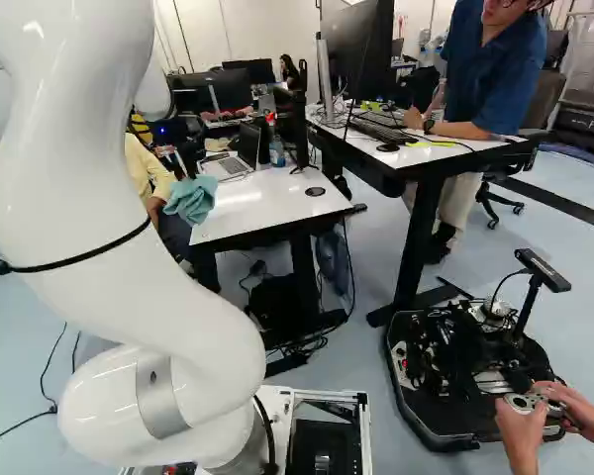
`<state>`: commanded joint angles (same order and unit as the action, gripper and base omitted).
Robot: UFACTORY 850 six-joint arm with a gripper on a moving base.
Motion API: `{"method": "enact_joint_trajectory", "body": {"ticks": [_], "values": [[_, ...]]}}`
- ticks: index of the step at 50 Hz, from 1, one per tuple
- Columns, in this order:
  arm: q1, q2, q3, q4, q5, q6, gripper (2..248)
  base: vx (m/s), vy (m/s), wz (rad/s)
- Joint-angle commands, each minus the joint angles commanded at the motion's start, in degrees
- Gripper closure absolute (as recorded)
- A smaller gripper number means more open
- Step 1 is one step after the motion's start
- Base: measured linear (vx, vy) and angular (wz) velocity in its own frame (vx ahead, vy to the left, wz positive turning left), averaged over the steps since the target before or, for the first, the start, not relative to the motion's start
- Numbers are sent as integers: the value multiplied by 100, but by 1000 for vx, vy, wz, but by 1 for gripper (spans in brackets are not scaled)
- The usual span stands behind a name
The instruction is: Clean the table with the green towel
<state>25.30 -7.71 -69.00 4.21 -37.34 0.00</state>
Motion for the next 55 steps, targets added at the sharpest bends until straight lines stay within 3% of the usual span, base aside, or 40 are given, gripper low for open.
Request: {"method": "enact_joint_trajectory", "body": {"ticks": [36, 55], "values": [[-78, -89, 484, 0, 496, 0, 211, 0, 0, 0], [-86, -342, 505, 0, 840, 0, 211, 0, 0, 0]]}}
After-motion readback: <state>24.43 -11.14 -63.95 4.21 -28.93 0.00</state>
